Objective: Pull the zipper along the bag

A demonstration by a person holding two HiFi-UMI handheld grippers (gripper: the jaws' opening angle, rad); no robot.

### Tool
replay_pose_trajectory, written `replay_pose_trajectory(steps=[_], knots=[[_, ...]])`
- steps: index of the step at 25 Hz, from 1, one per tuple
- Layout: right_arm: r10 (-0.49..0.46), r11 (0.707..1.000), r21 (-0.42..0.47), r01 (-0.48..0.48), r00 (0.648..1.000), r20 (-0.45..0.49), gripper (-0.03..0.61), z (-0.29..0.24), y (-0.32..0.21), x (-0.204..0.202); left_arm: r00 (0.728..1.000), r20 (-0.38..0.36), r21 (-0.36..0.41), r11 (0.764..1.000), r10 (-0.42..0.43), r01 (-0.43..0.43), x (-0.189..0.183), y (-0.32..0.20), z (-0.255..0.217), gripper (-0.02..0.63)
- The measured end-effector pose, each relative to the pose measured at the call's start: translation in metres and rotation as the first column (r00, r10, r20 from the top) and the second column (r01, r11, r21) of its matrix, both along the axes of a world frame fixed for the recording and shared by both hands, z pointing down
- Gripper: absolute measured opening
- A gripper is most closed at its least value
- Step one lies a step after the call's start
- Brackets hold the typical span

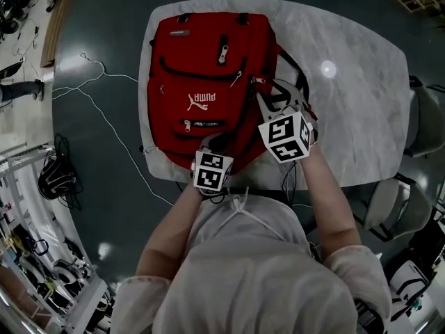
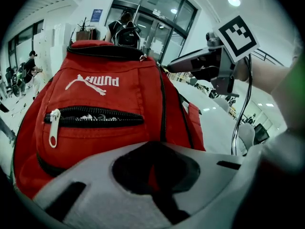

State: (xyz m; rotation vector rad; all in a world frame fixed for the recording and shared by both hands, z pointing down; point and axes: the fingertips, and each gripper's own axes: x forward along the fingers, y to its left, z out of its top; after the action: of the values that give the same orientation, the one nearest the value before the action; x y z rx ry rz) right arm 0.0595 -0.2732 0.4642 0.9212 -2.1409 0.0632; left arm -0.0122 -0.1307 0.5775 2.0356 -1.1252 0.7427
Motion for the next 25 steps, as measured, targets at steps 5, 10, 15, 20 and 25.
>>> replay_pose_trajectory(steps=[5, 10, 15, 20, 25], knots=[[0.114, 0.993, 0.021, -0.117, 0.987, 0.111, 0.121, -0.028, 0.021, 0.003, 0.999, -0.027, 0.125, 0.991, -0.042, 0.045, -0.011, -0.009, -0.042, 0.020], [0.292, 0.952, 0.014, -0.307, 0.920, 0.261, 0.040, -0.059, 0.041, -0.002, 1.000, -0.022, 0.342, 0.940, -0.008, 0.015, -0.019, -0.034, -0.118, 0.020], [0.384, 0.913, -0.026, -0.407, 0.837, 0.389, 0.031, -0.092, 0.056, -0.014, 0.998, -0.066, 0.507, 0.861, -0.002, 0.036, -0.034, -0.050, -0.197, 0.020], [0.351, 0.906, 0.041, -0.421, 0.804, 0.480, 0.031, -0.128, 0.075, -0.031, 0.993, -0.120, 0.615, 0.784, -0.020, 0.090, -0.063, -0.050, -0.260, 0.020], [0.332, 0.884, 0.119, -0.452, 0.786, 0.522, 0.031, -0.153, 0.090, -0.037, 0.993, -0.116, 0.723, 0.685, -0.009, 0.090, -0.081, -0.044, -0.313, 0.020]])
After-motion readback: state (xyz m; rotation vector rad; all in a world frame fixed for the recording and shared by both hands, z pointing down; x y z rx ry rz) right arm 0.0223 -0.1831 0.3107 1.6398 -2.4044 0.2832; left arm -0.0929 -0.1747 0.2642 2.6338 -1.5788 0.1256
